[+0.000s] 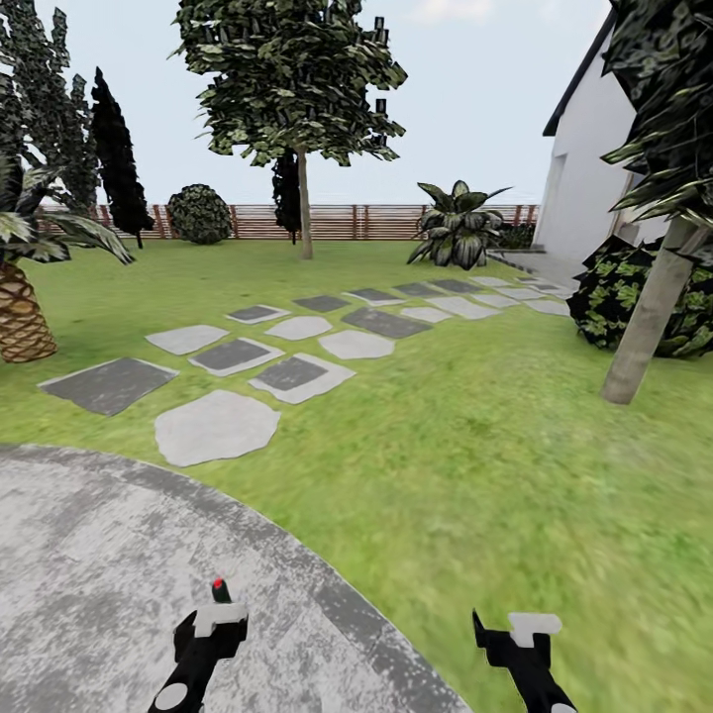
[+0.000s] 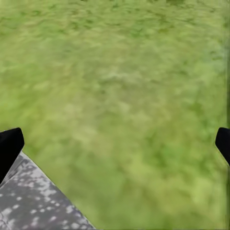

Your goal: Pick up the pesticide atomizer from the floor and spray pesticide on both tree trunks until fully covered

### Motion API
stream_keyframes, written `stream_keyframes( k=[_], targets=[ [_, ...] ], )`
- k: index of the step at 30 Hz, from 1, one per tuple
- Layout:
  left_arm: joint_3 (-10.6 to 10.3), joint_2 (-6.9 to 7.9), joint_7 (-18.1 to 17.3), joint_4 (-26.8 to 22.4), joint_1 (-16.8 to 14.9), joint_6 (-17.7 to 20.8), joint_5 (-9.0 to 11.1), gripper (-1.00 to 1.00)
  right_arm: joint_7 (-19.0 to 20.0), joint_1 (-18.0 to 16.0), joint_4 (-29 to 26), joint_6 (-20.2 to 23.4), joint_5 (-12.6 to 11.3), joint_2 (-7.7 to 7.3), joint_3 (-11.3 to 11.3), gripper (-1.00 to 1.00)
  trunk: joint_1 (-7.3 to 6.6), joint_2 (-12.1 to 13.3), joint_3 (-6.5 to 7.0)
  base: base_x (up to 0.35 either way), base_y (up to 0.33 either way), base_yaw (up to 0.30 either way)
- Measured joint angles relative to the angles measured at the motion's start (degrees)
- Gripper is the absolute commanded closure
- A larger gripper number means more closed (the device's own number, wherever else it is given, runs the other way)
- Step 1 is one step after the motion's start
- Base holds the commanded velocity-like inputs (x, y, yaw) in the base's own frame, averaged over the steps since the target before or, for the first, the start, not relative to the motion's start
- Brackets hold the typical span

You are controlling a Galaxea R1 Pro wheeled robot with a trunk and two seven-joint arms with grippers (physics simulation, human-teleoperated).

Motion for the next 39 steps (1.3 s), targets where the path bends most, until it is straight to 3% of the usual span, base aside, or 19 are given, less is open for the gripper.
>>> stream_keyframes(
  k=[39],
  targets=[
    [0.09, 0.20, 0.09, 0.00, -0.05, -0.02, 0.09, -1.00, -0.01, 0.00, 0.03, 0.00, 0.00, 0.02, 0.00, -1.00, 0.00, 0.00, 0.00, 0.204, -0.227, 0.272]
  ],
)
